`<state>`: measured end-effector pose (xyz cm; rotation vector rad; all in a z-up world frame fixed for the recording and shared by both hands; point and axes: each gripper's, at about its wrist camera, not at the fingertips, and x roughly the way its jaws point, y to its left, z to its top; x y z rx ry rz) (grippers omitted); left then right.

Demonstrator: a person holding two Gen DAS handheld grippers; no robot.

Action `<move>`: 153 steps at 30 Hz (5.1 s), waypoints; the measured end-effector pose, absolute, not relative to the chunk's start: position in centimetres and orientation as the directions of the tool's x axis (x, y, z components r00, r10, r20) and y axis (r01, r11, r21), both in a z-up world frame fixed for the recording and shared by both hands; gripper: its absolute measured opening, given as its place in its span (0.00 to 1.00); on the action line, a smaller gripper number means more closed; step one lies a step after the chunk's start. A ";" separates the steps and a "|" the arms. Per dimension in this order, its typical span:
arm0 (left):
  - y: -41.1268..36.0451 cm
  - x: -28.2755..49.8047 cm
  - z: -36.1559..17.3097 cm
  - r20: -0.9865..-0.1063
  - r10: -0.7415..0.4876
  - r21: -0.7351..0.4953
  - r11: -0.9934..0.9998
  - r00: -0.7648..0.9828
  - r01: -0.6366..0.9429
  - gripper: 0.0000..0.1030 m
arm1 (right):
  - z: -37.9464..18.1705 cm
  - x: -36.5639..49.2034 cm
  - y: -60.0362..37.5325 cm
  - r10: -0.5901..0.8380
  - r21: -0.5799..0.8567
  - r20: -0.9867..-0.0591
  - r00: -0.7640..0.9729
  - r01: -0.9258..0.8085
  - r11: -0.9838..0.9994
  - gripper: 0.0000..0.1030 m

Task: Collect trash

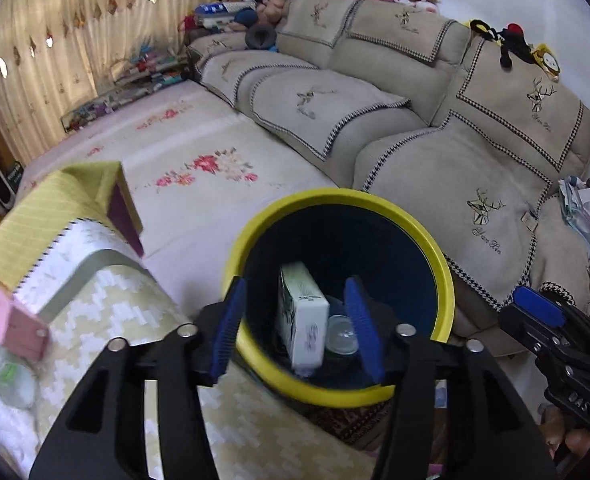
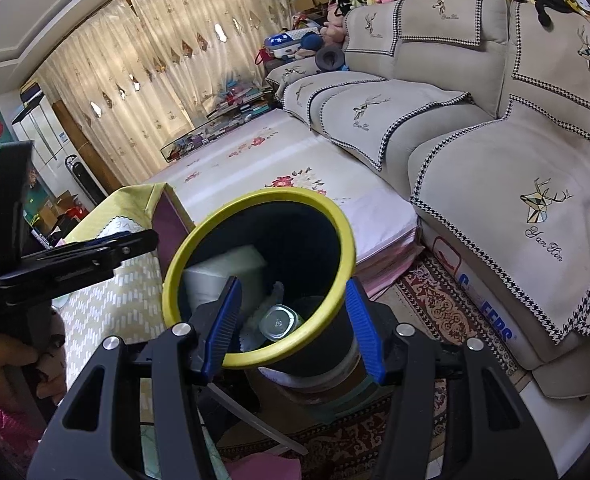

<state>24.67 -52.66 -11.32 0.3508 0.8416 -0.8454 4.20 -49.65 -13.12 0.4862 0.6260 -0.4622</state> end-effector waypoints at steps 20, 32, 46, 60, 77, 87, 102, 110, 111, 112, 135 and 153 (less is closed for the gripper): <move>-26.8 16.3 -1.5 -0.552 -0.538 -0.138 0.813 0.637 0.566 0.95 | -12.0 7.1 -43.7 -0.182 0.249 -0.643 0.744 0.428 0.869 0.50; -11.3 15.6 -3.3 -0.531 -0.337 -0.170 0.941 0.778 0.292 0.95 | -11.6 12.1 -36.9 -0.075 0.206 -0.666 0.742 0.280 0.937 0.50; -5.9 16.2 -6.1 -0.551 -0.275 -0.224 0.958 0.788 0.178 0.95 | -9.9 23.9 -26.7 0.056 0.087 -0.685 0.726 0.005 0.996 0.50; -3.8 16.3 -7.4 -0.556 -0.253 -0.255 0.958 0.792 0.128 0.95 | -12.3 30.6 -21.8 0.157 0.064 -0.737 0.658 -0.164 0.984 0.50; -4.5 16.9 -8.6 -0.575 -0.264 -0.266 0.955 0.774 0.129 0.95 | -15.0 32.8 -21.4 0.185 0.064 -0.753 0.631 -0.210 0.976 0.51; -4.8 16.8 -8.8 -0.574 -0.269 -0.266 0.955 0.774 0.135 0.95 | -11.8 26.8 -21.0 0.257 0.167 -0.691 0.675 -0.197 0.966 0.49; -6.4 15.8 -8.8 -0.574 -0.290 -0.256 0.952 0.766 0.168 0.95 | -11.5 17.9 -26.1 0.251 0.318 -0.651 0.716 -0.043 0.947 0.48; -7.2 16.0 -8.9 -0.585 -0.292 -0.250 0.952 0.756 0.174 0.95 | -9.6 15.7 -31.3 0.159 0.328 -0.611 0.776 0.065 0.942 0.48; -7.2 16.0 -8.9 -0.587 -0.291 -0.249 0.953 0.755 0.174 0.95 | -9.4 15.5 -32.4 0.121 0.316 -0.607 0.785 0.099 0.944 0.48; -7.3 16.1 -8.9 -0.589 -0.290 -0.247 0.953 0.754 0.174 0.95 | -9.3 15.3 -33.7 0.077 0.303 -0.606 0.792 0.141 0.943 0.48; -9.2 17.8 -10.3 -0.639 -0.295 -0.229 0.955 0.711 0.190 0.95 | -16.8 16.6 -45.1 -0.229 0.164 -0.748 0.623 0.508 0.846 0.55; -6.7 16.4 -12.2 -0.710 -0.298 -0.167 0.951 0.638 0.259 0.95 | -13.6 16.3 -39.7 -0.132 0.200 -0.715 0.687 0.381 0.903 0.59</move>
